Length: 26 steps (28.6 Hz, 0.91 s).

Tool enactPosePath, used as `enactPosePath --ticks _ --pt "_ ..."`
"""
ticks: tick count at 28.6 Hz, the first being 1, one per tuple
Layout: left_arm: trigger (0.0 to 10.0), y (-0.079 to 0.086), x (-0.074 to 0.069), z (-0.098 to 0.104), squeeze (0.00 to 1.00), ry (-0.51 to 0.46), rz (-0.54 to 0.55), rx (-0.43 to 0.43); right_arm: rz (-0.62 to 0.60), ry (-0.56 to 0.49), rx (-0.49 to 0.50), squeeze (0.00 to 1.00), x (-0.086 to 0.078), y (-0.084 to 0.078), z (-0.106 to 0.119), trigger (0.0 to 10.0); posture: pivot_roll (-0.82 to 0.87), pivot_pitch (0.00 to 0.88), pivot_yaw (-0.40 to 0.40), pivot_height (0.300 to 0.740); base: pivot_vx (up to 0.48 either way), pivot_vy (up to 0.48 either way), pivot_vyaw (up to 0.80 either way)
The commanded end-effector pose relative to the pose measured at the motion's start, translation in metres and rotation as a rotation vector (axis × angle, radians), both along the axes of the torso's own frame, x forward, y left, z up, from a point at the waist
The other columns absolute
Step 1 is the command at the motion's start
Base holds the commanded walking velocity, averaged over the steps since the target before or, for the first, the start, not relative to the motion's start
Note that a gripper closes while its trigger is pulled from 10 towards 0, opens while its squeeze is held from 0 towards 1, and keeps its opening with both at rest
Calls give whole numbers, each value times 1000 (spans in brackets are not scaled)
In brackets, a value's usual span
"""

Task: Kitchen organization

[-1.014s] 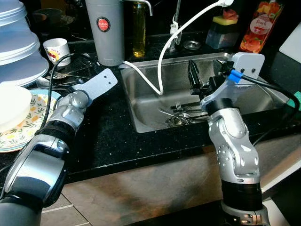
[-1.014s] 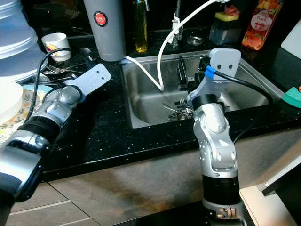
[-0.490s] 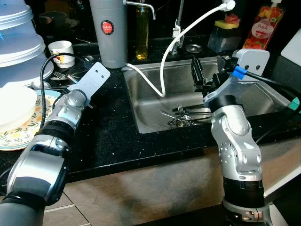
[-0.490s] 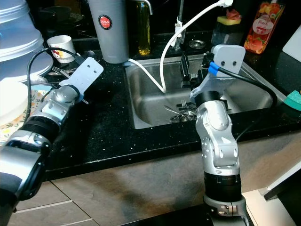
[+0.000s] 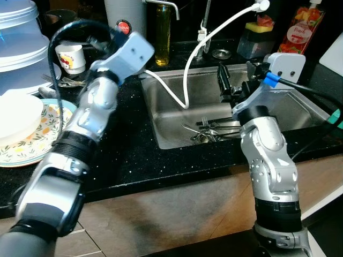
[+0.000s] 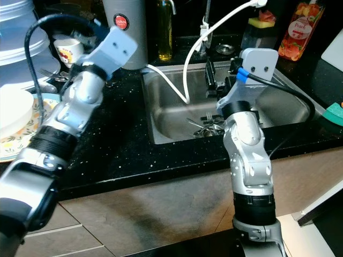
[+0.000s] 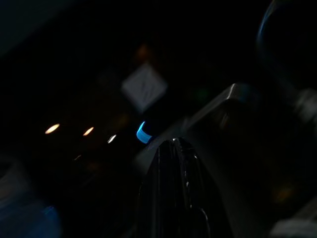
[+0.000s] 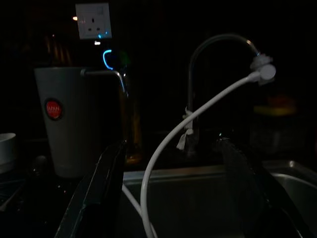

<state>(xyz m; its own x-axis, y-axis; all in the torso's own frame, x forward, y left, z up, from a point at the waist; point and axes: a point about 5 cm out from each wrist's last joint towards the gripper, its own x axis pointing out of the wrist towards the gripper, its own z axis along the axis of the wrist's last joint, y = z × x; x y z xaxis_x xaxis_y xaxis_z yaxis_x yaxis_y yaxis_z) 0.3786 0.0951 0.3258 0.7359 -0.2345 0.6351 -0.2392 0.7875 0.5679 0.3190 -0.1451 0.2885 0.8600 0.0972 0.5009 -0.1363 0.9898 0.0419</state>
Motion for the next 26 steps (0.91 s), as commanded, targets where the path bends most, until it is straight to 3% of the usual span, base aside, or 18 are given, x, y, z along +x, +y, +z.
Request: enactPosePath --ticks 1,2,4,5,6,7,8,9,10,11,12,13,15,17,18,24,25,26 --pt "10000 -14 -7 0 0 -6 -105 -63 -10 -9 2 0 2 -4 1 10000 -35 0 -16 740 0 0 0" --pt "10000 -14 -7 0 0 -6 -105 -63 -10 -9 2 0 2 -4 1 10000 -35 0 -16 740 0 0 0" --pt "10000 -42 -22 -1 0 88 -389 -247 -16 -15 -1 0 3 -5 3 10000 -34 0 -16 740 0 0 0" --pt "10000 -42 -22 -1 0 88 -389 -247 -16 -15 -1 0 3 -5 3 10000 -34 0 -16 740 0 0 0" --pt "10000 -55 -28 -6 0 208 -568 -370 -18 -20 -2 0 3 -6 3 10000 -38 0 -15 740 0 0 0" --pt "10000 -55 -28 -6 0 208 -568 -370 -18 -20 -2 0 3 -6 3 10000 -38 0 -15 740 0 0 0" --pt "10000 -61 -30 -11 0 306 -685 -472 -19 -24 -2 0 4 -6 4 10000 -36 0 -14 740 0 0 0" --pt "10000 -61 -30 -11 0 306 -685 -472 -19 -24 -2 0 4 -6 4 10000 -36 0 -14 740 0 0 0" --pt "10000 -61 -25 -19 0 412 -743 -585 -21 -31 -1 0 4 -6 6 10000 -34 0 -13 740 0 0 0" --pt "10000 -61 -25 -19 0 412 -743 -585 -21 -31 -1 0 4 -6 6 10000 -34 0 -13 740 0 0 0" --pt "10000 -55 -16 -29 1000 493 -763 -694 -24 -37 1 0 4 -7 7 10000 -32 0 -13 740 0 0 0" --pt "10000 -55 -16 -29 1000 493 -763 -694 -24 -37 1 0 4 -7 7 10000 -32 0 -13 740 0 0 0" --pt "10000 -40 -6 -36 1000 528 -791 -850 -28 -46 3 0 4 -8 9 10000 -35 0 -14 740 0 0 0" --pt "10000 -24 -5 -24 1000 428 -763 -880 -29 -51 2 0 3 -9 10 10000 -35 0 -14 740 0 0 0" --pt "10000 -16 -7 -15 0 378 -782 -877 -30 -52 3 0 3 -9 10 10000 -30 0 -14 740 0 0 0" --pt "10000 2 -15 6 0 293 -844 -844 -30 -53 5 0 3 -9 8 10000 -20 0 -11 740 0 0 0" --pt "10000 20 -16 15 0 301 -825 -805 -30 -54 9 0 4 -8 7 10000 -17 0 -8 740 0 0 0" --pt "10000 25 -12 13 0 349 -760 -767 -30 -54 11 0 4 -8 7 10000 -17 0 -8 740 0 0 0"
